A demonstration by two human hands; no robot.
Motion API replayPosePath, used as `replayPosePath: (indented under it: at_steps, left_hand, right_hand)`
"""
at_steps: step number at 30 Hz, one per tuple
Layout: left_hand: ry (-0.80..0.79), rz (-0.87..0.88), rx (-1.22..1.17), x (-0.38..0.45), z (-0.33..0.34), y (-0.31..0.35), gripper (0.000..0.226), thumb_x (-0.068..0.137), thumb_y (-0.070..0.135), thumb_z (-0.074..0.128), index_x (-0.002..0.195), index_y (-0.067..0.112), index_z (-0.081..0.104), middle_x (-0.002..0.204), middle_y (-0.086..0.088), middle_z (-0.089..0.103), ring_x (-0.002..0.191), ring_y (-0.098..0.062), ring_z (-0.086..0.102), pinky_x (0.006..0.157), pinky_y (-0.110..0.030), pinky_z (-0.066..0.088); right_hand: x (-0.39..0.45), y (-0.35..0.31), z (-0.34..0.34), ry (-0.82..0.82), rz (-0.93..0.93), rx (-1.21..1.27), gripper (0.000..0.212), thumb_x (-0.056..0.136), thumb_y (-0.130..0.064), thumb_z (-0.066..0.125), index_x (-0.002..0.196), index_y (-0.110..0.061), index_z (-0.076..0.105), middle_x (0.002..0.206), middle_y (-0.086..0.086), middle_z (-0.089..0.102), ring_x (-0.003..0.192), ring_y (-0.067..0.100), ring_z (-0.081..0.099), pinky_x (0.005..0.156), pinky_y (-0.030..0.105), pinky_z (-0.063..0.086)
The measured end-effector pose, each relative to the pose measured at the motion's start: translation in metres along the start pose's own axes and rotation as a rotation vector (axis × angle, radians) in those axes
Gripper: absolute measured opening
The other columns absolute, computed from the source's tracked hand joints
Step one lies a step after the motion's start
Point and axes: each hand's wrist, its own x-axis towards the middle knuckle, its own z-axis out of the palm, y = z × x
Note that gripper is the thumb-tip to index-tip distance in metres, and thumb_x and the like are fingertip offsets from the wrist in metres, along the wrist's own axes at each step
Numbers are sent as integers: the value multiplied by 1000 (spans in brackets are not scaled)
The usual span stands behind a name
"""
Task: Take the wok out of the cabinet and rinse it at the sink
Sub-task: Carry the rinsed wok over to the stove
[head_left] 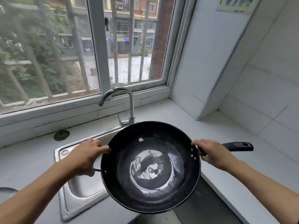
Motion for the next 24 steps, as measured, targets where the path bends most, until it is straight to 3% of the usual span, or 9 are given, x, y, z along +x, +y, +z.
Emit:
replayPosePath:
  at_steps: [7, 12, 16, 24]
  left_hand:
    - [45, 250, 69, 39, -26, 73, 79, 51, 40, 74, 124, 45, 43, 117, 8, 49, 105, -15, 44, 87, -32, 45]
    - [94, 432, 126, 73, -50, 148, 82, 46, 34, 73, 123, 44, 47, 115, 9, 55, 103, -17, 47, 85, -34, 46]
    - [126, 537, 188, 92, -64, 234, 81, 50, 37, 74, 124, 46, 41, 119, 9, 52, 102, -16, 45, 80, -31, 44]
    - [121, 702, 180, 76, -70, 428, 73, 58, 34, 65, 125, 44, 40, 113, 10, 49, 99, -16, 39, 81, -28, 43]
  right_hand:
    - [-123, 27, -12, 35, 214, 50, 48, 80, -2, 66, 118, -29, 55, 82, -14, 48, 74, 10, 50, 70, 29, 48]
    - [-230, 49, -17, 34, 392, 92, 57, 79, -2, 66, 124, -33, 50, 97, -10, 56, 85, 10, 54, 78, 31, 49]
    - [-328, 65, -22, 62, 535, 95, 61, 76, -4, 68, 125, -35, 47, 105, -8, 57, 97, 13, 57, 86, 36, 49]
    - [-534, 88, -22, 181, 698, 99, 61, 75, -9, 76, 122, -38, 49, 100, -12, 54, 95, 10, 54, 86, 30, 48]
